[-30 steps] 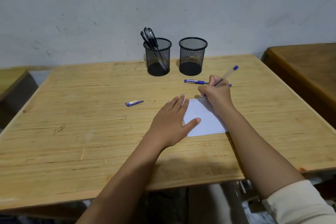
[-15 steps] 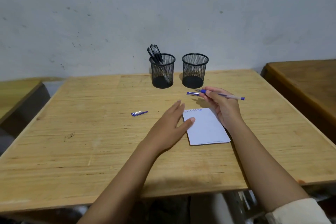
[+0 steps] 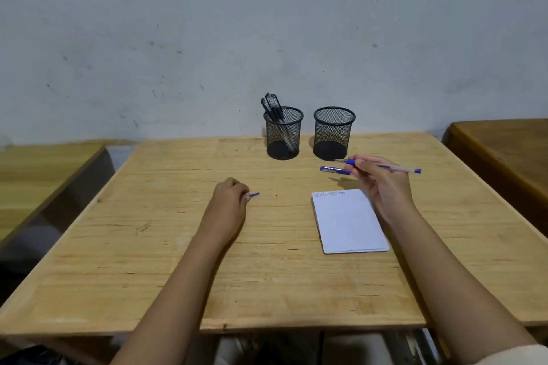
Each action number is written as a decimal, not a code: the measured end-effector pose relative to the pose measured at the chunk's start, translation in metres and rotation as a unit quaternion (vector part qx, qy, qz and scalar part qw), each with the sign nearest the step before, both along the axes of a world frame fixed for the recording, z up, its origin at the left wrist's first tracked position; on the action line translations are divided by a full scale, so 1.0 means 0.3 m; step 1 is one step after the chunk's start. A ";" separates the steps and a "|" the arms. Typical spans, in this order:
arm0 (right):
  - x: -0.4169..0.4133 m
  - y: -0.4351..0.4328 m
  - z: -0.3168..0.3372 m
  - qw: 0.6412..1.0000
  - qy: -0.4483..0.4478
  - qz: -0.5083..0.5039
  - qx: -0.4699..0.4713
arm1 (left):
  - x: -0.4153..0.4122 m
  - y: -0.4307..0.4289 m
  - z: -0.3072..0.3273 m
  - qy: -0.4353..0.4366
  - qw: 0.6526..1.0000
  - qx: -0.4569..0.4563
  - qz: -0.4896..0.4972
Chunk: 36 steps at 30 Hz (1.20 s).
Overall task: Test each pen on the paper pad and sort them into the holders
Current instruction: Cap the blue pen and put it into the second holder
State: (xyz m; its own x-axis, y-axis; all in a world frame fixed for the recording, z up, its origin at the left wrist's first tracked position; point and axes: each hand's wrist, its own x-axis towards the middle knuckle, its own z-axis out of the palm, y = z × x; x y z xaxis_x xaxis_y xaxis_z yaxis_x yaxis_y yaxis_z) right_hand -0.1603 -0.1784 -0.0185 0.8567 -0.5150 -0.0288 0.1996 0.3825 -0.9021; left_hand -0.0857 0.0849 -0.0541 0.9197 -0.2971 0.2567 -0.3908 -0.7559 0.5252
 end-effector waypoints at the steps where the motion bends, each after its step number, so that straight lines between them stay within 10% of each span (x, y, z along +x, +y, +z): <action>1: -0.003 0.001 0.015 1.000 -0.009 0.009 -0.006 | -0.003 -0.007 0.007 0.003 1.000 -0.018 0.001; 9: -0.033 0.102 0.087 0.986 -0.029 0.153 -0.058 | -0.101 -0.128 0.127 0.080 0.958 -0.269 -0.065; 24: -0.078 0.099 0.099 0.984 -0.027 0.163 -0.067 | -0.133 -0.177 0.179 0.052 0.952 -0.260 -0.156; 36: -0.074 0.147 0.086 0.977 -0.076 0.196 -0.039 | -0.165 -0.204 0.205 0.157 0.846 -0.491 -0.135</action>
